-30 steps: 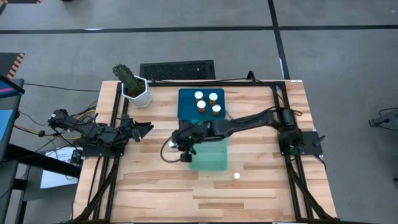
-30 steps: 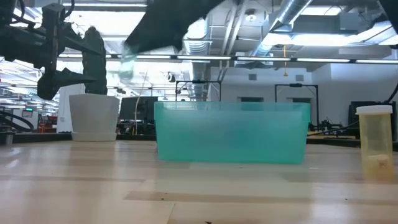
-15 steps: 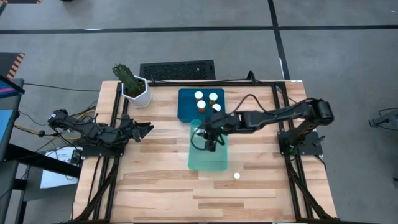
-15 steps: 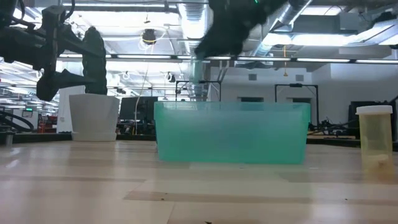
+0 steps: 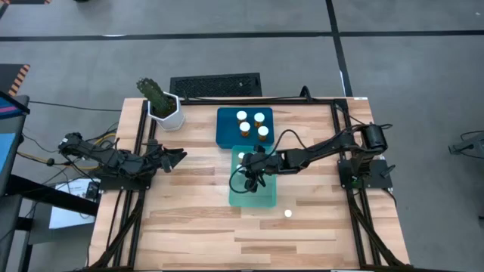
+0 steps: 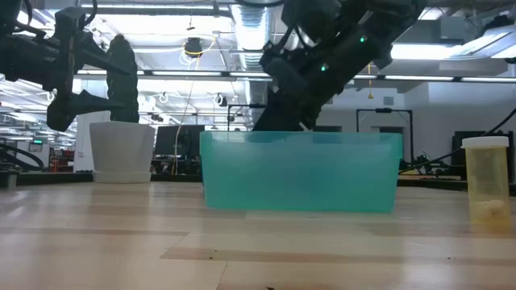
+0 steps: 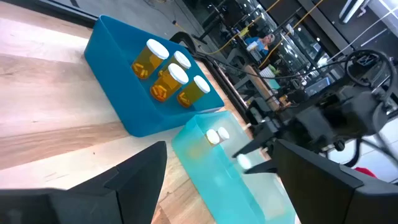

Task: Pick and place medicine bottles into bin by pill shape (circle, oval)
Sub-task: Put the small green pill bottle into the green bin, then put the small yellow pill bottle into the green bin

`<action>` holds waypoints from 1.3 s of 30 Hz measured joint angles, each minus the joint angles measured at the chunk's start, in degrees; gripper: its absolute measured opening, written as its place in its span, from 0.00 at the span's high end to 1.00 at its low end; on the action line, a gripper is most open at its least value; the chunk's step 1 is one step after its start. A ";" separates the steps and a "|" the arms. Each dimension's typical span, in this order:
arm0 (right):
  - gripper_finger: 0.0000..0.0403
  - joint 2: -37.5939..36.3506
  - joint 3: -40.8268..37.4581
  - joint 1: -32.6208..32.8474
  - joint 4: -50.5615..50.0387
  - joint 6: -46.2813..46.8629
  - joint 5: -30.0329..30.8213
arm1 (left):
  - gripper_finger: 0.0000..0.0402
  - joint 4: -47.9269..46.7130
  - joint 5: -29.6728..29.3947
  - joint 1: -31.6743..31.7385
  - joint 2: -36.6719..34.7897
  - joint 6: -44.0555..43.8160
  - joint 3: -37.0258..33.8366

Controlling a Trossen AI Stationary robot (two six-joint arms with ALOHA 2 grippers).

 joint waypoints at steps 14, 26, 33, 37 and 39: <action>0.69 3.16 0.05 0.15 0.84 -0.22 3.55 | 0.28 0.02 -0.22 0.00 0.00 -0.62 0.00; 0.67 3.16 0.05 0.11 -1.05 -0.59 3.53 | 0.28 0.02 -1.00 0.00 0.00 -0.62 0.00; 0.62 3.16 0.09 0.04 -2.13 -0.63 3.53 | 0.28 0.04 -1.05 0.00 0.00 -0.62 0.00; 0.58 3.16 0.09 0.04 -2.15 -0.63 3.53 | 0.28 0.02 -1.05 0.02 0.00 -0.62 0.00; 0.56 3.15 0.08 0.04 -2.14 -0.63 3.53 | 0.28 0.02 -1.05 0.02 0.00 -0.62 0.00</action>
